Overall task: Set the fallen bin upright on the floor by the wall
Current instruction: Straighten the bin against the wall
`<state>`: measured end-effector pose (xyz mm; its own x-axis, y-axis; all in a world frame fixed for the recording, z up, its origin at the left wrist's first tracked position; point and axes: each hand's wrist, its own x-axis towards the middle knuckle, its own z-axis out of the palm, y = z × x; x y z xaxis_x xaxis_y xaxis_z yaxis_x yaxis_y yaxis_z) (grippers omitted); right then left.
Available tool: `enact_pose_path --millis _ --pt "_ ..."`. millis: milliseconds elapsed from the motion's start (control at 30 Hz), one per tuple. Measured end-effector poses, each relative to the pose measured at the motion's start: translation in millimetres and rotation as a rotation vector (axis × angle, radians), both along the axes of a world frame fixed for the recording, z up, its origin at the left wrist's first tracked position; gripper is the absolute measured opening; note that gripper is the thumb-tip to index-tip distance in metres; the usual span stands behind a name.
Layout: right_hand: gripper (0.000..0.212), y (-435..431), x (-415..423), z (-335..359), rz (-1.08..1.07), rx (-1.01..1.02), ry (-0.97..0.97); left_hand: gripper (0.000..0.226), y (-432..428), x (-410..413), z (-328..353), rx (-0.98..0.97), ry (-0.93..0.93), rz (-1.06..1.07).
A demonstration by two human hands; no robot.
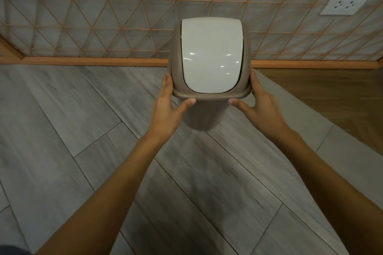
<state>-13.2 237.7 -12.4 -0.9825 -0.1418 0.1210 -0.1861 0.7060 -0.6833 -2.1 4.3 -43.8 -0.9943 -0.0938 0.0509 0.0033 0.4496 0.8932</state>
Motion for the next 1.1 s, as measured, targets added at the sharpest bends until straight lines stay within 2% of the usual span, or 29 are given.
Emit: enact_pose_path --millis 200,367,867,1100 --pt "0.086 0 -33 -5 0.001 -0.066 0.001 0.095 -6 -35 0 -0.001 0.023 -0.005" --pt "0.079 -3 -59 0 -0.012 -0.058 0.013 0.105 -9 -62 0 -0.011 0.005 -0.020" --pt "0.076 -10 -117 -4 -0.039 -0.110 -0.012 0.092 -15 -123 6 -0.138 0.016 -0.039" --pt "0.075 -14 -124 -2 -0.055 -0.125 -0.048 0.106 -23 -131 8 -0.103 -0.021 -0.067"
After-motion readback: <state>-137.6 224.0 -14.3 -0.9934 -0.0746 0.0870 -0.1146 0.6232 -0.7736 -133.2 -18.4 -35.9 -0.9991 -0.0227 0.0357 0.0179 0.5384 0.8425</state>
